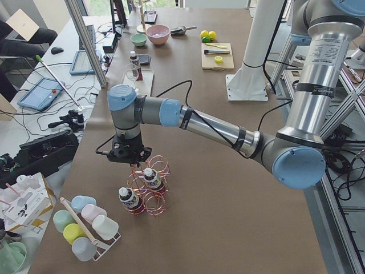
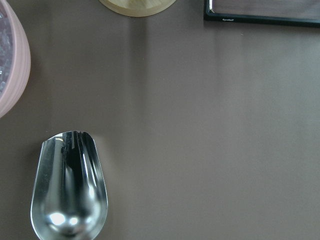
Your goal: Take tea from basket to plate
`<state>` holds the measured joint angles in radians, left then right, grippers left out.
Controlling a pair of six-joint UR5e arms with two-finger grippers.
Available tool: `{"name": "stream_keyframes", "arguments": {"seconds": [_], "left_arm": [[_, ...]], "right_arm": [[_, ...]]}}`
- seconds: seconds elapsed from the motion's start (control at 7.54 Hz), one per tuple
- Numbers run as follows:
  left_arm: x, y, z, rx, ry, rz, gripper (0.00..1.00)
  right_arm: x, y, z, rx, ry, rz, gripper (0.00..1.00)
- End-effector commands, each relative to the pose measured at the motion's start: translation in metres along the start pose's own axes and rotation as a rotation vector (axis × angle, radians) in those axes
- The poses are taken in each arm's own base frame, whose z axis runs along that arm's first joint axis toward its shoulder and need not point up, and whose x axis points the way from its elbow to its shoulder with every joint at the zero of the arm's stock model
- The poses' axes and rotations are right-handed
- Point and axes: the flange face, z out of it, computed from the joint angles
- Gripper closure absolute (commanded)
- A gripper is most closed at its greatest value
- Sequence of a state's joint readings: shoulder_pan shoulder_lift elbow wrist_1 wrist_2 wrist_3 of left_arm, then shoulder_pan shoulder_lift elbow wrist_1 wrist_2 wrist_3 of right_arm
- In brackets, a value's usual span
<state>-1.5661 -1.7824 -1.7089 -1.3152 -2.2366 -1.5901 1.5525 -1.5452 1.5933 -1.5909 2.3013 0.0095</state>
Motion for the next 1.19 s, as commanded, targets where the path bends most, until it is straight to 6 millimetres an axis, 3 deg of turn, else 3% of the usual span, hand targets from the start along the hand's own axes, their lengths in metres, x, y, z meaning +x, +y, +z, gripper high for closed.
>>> {"name": "stream_keyframes", "arguments": {"seconds": [0.0, 0.13, 0.53, 1.06], "left_arm": [[0.0, 0.002, -0.001, 0.0, 0.005, 0.009, 0.38], [0.0, 0.002, -0.001, 0.006, 0.005, 0.005, 0.02], [-0.001, 0.004, -0.012, 0.005, 0.022, 0.007, 0.01], [-0.023, 0.047, -0.073, -0.005, 0.058, -0.072, 0.01]], "right_arm": [[0.0, 0.001, 0.001, -0.004, 0.002, 0.001, 0.0], [0.001, 0.001, 0.002, -0.004, 0.002, 0.001, 0.0], [0.002, 0.001, 0.004, -0.008, 0.0, 0.003, 0.0], [0.0, 0.0, 0.005, -0.01, 0.005, -0.003, 0.0]]}}
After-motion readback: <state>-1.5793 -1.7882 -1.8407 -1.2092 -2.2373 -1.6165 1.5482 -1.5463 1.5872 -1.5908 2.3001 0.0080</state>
